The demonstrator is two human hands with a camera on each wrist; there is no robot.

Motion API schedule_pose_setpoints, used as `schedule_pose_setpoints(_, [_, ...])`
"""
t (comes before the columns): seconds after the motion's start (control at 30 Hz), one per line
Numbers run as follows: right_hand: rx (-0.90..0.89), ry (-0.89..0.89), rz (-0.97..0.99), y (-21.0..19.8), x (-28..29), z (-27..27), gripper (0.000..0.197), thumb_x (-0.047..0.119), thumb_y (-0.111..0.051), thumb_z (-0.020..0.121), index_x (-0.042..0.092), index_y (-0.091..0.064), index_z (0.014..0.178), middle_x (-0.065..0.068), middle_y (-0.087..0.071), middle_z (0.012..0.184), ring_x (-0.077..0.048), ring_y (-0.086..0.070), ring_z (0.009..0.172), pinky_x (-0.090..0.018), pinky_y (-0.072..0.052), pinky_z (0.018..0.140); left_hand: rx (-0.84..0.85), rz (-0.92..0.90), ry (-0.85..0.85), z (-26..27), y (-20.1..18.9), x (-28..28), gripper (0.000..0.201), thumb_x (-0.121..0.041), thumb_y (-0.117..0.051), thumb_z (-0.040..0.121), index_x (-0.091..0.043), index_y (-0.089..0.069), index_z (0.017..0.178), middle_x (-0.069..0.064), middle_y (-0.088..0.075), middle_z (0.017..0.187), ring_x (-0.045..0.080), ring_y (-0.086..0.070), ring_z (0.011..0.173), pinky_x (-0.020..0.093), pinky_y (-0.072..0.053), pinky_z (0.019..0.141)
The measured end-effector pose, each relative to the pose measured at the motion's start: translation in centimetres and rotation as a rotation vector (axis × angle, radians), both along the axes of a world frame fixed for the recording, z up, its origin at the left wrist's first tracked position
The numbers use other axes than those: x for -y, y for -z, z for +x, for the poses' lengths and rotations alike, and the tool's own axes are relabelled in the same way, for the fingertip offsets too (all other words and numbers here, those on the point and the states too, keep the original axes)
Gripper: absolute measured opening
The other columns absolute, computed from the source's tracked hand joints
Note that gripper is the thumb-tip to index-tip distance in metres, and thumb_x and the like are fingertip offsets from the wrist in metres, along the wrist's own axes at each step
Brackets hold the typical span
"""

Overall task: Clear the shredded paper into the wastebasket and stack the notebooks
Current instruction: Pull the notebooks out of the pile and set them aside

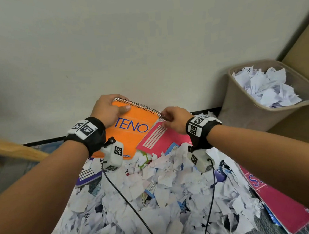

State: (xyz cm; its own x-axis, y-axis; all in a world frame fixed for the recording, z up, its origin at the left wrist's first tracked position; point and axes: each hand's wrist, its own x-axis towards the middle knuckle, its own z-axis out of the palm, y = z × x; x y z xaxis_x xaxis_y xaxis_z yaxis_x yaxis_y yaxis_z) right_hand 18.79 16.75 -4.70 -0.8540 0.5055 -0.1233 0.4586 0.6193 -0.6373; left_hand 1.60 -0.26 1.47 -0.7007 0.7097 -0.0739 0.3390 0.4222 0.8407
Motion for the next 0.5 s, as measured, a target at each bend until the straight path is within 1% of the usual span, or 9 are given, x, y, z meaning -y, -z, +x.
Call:
schedule_pose_setpoints(0.07, [0.032,0.026,0.047,0.1,-0.2,0.1,0.014,0.026,-0.07,0.088,0.02,-0.059,0.094,0.005,-0.056,0.084,-0.014,-0.052,0.077,-0.022,-0.034,0.062,0.022,0.028,-0.063,-0.1,0.3,0.2,0.019,-0.021,-0.072,0.084,-0.025,-0.067,0.102,0.008,-0.071,0.097,0.025,-0.07,0.081,0.038,-0.056,0.079])
schedule_pose_setpoints(0.13, [0.027,0.038,-0.016,0.2,-0.3,0.2,0.013,0.028,-0.071,0.087,0.023,-0.059,0.092,0.011,-0.054,0.077,-0.005,-0.05,0.068,-0.017,-0.033,0.057,0.011,0.053,-0.106,-0.1,0.6,0.2,0.018,-0.022,-0.071,0.086,-0.024,-0.067,0.103,0.008,-0.07,0.099,0.024,-0.069,0.08,0.033,-0.055,0.073])
schedule_pose_setpoints(0.17, [0.015,0.02,-0.053,0.0,-0.2,0.2,0.013,0.027,-0.072,0.086,0.024,-0.06,0.092,0.013,-0.053,0.073,-0.001,-0.049,0.066,-0.016,-0.034,0.059,-0.003,0.062,-0.119,0.0,0.7,0.2,0.018,-0.022,-0.07,0.086,-0.024,-0.066,0.104,0.007,-0.07,0.1,0.022,-0.068,0.079,0.031,-0.054,0.07])
schedule_pose_setpoints(0.23, [0.009,-0.042,-0.13,0.0,0.1,0.0,0.012,0.026,-0.073,0.086,0.026,-0.061,0.085,0.015,-0.052,0.068,-0.002,-0.05,0.066,-0.019,-0.037,0.068,-0.001,0.094,-0.158,0.5,0.9,-0.1,0.016,-0.024,-0.068,0.088,-0.027,-0.064,0.103,0.005,-0.07,0.1,0.021,-0.068,0.079,0.034,-0.056,0.073])
schedule_pose_setpoints(0.3, [0.032,-0.125,-0.124,0.0,1.0,-0.2,0.017,0.025,-0.071,0.088,0.026,-0.06,0.076,0.015,-0.051,0.066,-0.003,-0.049,0.066,-0.02,-0.037,0.067,0.059,0.152,-0.208,1.1,0.7,-0.6,0.016,-0.027,-0.067,0.089,-0.031,-0.062,0.103,0.004,-0.069,0.102,0.021,-0.069,0.079,0.036,-0.057,0.073])
schedule_pose_setpoints(0.33, [0.071,-0.147,-0.096,0.1,1.4,-0.3,0.012,0.025,-0.069,0.089,0.026,-0.063,0.078,0.014,-0.053,0.069,-0.005,-0.052,0.069,-0.019,-0.037,0.066,0.068,0.174,-0.22,1.3,0.4,-0.9,0.016,-0.027,-0.066,0.089,-0.032,-0.061,0.104,0.003,-0.068,0.104,0.02,-0.069,0.077,0.033,-0.057,0.069])
schedule_pose_setpoints(0.37, [0.097,-0.17,-0.063,0.0,1.7,-0.3,0.003,0.026,-0.068,0.09,0.023,-0.068,0.089,0.012,-0.058,0.078,-0.009,-0.056,0.077,-0.019,-0.041,0.069,0.051,0.182,-0.216,1.5,0.1,-1.4,0.016,-0.027,-0.066,0.09,-0.03,-0.061,0.105,0.002,-0.067,0.105,0.018,-0.069,0.077,0.03,-0.055,0.065])
schedule_pose_setpoints(0.43, [0.158,-0.167,0.032,0.3,1.7,0.0,0.025,0.026,-0.064,0.092,0.016,-0.068,0.115,0.002,-0.066,0.107,-0.019,-0.06,0.1,-0.026,-0.047,0.086,-0.019,0.188,-0.193,1.7,-0.6,-2.2,0.015,-0.027,-0.066,0.09,-0.028,-0.061,0.104,0.0,-0.065,0.104,0.017,-0.067,0.081,0.028,-0.052,0.068])
schedule_pose_setpoints(0.5, [0.171,-0.089,0.102,0.3,1.0,0.7,0.042,0.029,-0.062,0.092,0.017,-0.056,0.133,-0.003,-0.059,0.132,-0.022,-0.056,0.119,-0.029,-0.043,0.099,-0.07,0.212,-0.199,1.6,-1.3,-2.7,0.012,-0.025,-0.067,0.088,-0.029,-0.062,0.099,-0.003,-0.063,0.101,0.018,-0.064,0.088,0.03,-0.051,0.076])
